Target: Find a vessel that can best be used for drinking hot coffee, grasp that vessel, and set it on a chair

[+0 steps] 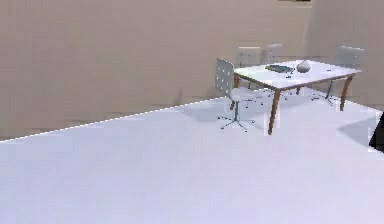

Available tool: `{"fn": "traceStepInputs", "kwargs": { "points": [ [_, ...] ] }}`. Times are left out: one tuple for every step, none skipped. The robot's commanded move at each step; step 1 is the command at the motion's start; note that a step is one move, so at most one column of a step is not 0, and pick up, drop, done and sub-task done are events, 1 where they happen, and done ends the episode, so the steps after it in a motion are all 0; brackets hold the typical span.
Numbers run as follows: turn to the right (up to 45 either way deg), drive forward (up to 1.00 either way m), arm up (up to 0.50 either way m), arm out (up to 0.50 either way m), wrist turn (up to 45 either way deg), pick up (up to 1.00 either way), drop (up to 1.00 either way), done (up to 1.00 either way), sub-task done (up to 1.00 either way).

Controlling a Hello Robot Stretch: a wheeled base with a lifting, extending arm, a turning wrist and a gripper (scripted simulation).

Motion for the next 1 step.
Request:
{"fn": "traceStepInputs", "kwargs": {
  "points": [
    [0.0, 1.00, 0.00, 0.00, 0.0, 0.00, 0.00, 0.00, 0.00]
  ]
}}
